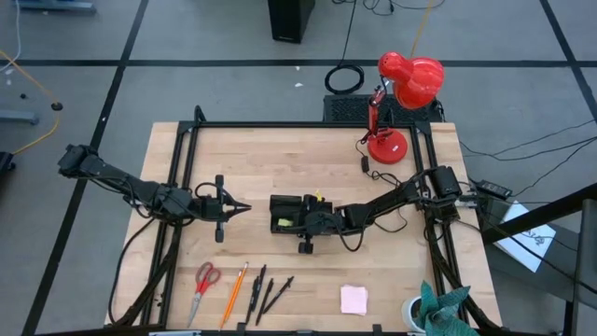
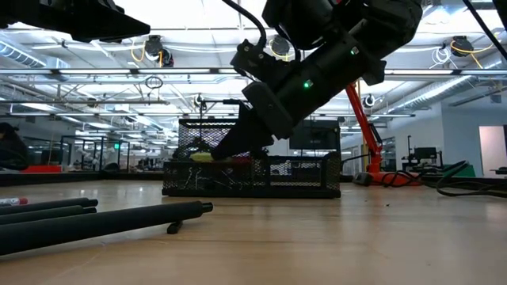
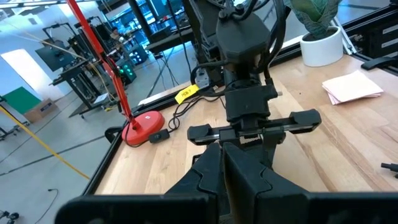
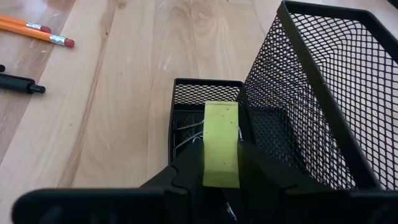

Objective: Pick and place office supplies into organizer
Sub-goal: Put the yellow eraser into the mesh desk organizer, then put the pencil into the mesh desk organizer

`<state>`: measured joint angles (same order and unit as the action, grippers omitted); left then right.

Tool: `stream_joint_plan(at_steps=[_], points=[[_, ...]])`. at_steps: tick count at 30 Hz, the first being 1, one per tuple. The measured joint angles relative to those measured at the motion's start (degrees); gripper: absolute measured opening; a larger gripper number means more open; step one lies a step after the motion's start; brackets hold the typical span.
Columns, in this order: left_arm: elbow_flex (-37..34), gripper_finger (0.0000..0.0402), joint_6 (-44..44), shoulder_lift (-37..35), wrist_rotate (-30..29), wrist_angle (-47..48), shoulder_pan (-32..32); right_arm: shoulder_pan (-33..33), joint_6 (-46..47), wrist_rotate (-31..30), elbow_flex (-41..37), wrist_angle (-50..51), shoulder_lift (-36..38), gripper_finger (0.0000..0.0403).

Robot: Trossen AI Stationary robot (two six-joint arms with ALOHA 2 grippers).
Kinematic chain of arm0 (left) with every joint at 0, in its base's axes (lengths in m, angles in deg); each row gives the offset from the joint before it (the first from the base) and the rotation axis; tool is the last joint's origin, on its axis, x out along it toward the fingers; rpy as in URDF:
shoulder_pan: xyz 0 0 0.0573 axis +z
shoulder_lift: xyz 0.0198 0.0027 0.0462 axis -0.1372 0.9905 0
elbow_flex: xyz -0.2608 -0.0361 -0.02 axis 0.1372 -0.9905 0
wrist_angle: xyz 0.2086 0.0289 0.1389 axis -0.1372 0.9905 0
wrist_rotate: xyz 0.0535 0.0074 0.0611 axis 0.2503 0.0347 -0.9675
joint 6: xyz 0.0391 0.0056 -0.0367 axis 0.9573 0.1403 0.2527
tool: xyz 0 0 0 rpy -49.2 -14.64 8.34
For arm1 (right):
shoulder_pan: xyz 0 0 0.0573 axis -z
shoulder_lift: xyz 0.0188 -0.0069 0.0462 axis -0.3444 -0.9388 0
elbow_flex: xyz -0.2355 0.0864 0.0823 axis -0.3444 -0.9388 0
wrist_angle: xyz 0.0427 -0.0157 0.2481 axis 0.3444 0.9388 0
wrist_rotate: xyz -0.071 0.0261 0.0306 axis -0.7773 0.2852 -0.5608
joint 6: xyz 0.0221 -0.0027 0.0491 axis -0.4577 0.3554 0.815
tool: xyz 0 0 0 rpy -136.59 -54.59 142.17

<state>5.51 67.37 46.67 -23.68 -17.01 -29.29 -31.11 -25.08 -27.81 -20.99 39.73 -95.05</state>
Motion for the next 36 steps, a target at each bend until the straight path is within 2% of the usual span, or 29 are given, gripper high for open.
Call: stream_joint_plan(at_steps=[8,16,23,30,33,36], points=[[0.0,0.0026,0.0,0.0,0.0,0.0,0.0,0.0,0.5,0.0,0.0,0.0,0.0,0.0128],[0.0,0.0026,-0.9,0.0,0.0,0.0,0.0,-0.7,-1.4,0.0,-0.1,-0.2,2.3,0.0125],[0.0,0.0026,-0.9,0.0,0.0,0.0,0.0,-4.8,-6.3,0.0,-0.1,2.3,10.0,0.0096],[0.0,0.0026,-2.3,0.0,0.0,-0.1,0.0,-7.5,-13.2,-0.1,-0.3,6.1,20.1,0.001],[0.0,0.0026,-2.3,0.0,0.0,-0.3,0.0,-7.6,-15.7,0.0,-3.0,5.2,24.2,0.001],[0.0,0.0026,-2.3,0.0,0.0,-0.3,0.0,-7.5,-16.6,0.1,-9.4,-0.6,28.8,0.0009]])
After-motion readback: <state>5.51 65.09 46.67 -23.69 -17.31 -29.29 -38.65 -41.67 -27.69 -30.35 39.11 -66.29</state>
